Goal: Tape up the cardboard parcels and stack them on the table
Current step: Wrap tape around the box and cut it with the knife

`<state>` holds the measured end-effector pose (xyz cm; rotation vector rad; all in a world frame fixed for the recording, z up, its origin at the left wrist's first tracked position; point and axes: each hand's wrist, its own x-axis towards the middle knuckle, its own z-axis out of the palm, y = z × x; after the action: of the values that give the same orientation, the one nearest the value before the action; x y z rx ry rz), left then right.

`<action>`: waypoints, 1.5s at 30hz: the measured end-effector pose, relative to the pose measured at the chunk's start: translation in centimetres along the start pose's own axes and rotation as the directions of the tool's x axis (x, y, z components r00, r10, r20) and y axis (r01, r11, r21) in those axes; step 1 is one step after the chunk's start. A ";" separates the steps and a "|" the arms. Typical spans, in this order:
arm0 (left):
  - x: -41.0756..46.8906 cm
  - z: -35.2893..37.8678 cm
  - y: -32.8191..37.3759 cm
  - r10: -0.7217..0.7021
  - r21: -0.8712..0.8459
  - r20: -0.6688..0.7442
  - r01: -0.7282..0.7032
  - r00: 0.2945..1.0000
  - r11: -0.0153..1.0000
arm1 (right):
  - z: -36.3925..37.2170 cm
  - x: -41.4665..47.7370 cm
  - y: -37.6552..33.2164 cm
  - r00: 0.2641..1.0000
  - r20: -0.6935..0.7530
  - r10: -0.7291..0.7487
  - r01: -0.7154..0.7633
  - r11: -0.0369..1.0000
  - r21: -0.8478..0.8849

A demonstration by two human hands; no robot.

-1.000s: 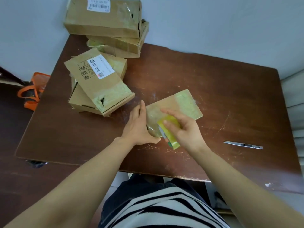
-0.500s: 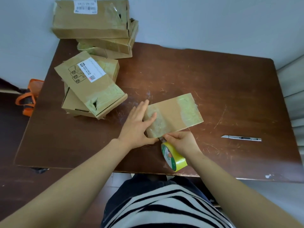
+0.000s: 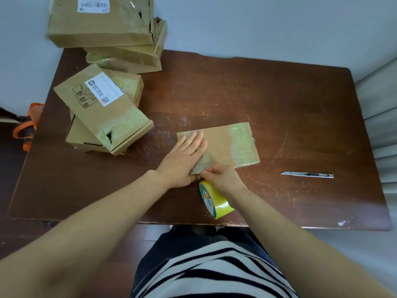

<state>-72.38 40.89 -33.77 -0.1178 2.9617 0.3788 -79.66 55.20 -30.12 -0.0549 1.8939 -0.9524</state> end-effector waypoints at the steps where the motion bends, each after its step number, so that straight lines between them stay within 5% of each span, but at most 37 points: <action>1: -0.2 0.2 0.3 0.007 -0.028 -0.026 -0.008 1.000 1.000 | -0.1 -0.1 0.0 1.000 0.000 0.006 -0.006 1.000 0.001; 5: -1.9 0.4 2.4 0.060 -0.014 -0.220 -0.064 0.974 0.998 | -0.7 -0.9 0.2 0.996 0.062 0.063 -0.073 0.981 0.180; 9: -2.0 0.4 3.0 0.055 -0.012 -0.373 -0.064 0.926 0.998 | -2.5 -2.0 1.2 0.999 0.042 0.001 -0.003 0.999 0.037; 12: -2.1 0.4 3.1 0.015 -0.066 -0.349 -0.041 0.937 0.997 | -6.6 -2.2 2.1 0.988 -0.133 -0.072 0.083 0.994 0.077; 15: -1.8 0.3 3.5 0.025 -0.079 -0.294 -0.050 0.956 0.996 | -12.5 -1.3 4.2 0.866 -0.431 -0.254 0.153 0.955 -0.256; 17: -1.7 0.1 3.5 0.015 -0.089 -0.222 -0.035 0.975 0.995 | -16.3 -0.3 5.8 0.806 -0.503 -0.312 0.034 0.873 -0.486; 20: -1.7 -0.5 3.2 -0.024 -0.136 -0.095 0.011 0.995 0.991 | -19.9 0.8 8.1 0.840 -0.469 -0.273 -0.198 0.650 -0.734; 22: -2.3 -0.9 3.2 -0.059 -0.159 -0.036 0.052 0.998 0.986 | -21.2 1.2 9.1 0.871 -0.413 -0.265 -0.238 0.508 -0.828; 24: -3.4 -1.3 4.0 -0.240 -0.272 -0.101 0.205 0.966 0.940 | -22.0 1.5 9.6 0.893 -0.357 -0.273 -0.205 0.459 -0.864; 25: -3.9 -1.5 4.7 -0.388 -0.369 -0.174 0.305 0.905 0.878 | -22.4 1.6 9.7 0.903 -0.336 -0.269 -0.180 0.473 -0.863; 27: -4.2 -1.8 6.6 -0.706 -0.616 -0.206 0.471 0.678 0.631 | -23.0 1.5 9.7 0.914 -0.320 -0.248 -0.140 0.548 -0.824; 29: -3.4 -2.3 7.9 -0.866 -0.787 0.159 0.590 0.475 0.179 | -23.4 1.3 9.2 0.887 -0.351 -0.300 -0.075 0.656 -0.751; 31: -2.7 -2.5 8.7 -0.730 -0.748 0.560 0.618 0.390 -0.243 | -22.8 0.9 7.9 0.820 -0.389 -0.420 0.076 0.753 -0.654; 32: -2.3 -2.6 9.0 -0.649 -0.709 0.655 0.610 0.387 -0.353 | -22.1 0.6 6.9 0.798 -0.376 -0.470 0.180 0.783 -0.596; 35: -1.4 -2.3 9.9 -0.575 -0.685 0.721 0.518 0.386 -0.512 | -18.1 0.1 3.4 0.803 -0.154 -0.576 0.476 0.775 -0.416; 38: -0.6 -2.1 10.5 -0.602 -0.703 0.710 0.323 0.365 -0.634 | -13.0 0.5 0.6 0.783 0.187 -0.593 0.617 0.703 -0.355; 45: 0.6 -2.9 11.4 -0.770 -0.809 0.579 0.304 0.266 -0.504 | -6.0 3.8 -1.6 0.776 0.440 -0.451 0.597 0.750 -0.285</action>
<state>-74.52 51.11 -28.29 -2.2159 1.2331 2.1618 -86.89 56.04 -30.63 -1.0140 1.7321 -0.8161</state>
